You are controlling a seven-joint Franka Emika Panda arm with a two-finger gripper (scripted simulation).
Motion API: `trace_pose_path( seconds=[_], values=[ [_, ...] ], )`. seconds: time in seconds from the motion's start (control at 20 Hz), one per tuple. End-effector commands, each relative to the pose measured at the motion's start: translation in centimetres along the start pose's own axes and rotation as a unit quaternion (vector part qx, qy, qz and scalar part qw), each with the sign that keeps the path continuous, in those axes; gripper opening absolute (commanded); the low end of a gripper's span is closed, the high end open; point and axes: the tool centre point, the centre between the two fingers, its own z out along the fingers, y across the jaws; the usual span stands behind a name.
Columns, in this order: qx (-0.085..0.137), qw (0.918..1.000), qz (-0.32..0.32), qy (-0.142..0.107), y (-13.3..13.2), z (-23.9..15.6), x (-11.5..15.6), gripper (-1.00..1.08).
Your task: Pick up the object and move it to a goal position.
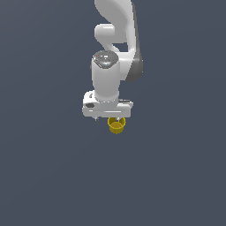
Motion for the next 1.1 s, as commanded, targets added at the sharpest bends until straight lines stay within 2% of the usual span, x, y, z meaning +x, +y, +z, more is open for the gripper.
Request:
trace_pose_path(
  seconds=[0.0,0.5,0.8,1.05],
  values=[
    [0.0,1.0,0.0,0.0,0.0,0.0,0.0,0.28],
    [-0.008,1.0,0.0,-0.002,1.7,-0.3,-0.2,0.28],
    [-0.018,0.9995,-0.016,0.019,2.2,-2.6,0.4,0.28],
    [-0.033,0.9974,-0.039,0.051,2.9,-6.3,1.1,0.28]
  ],
)
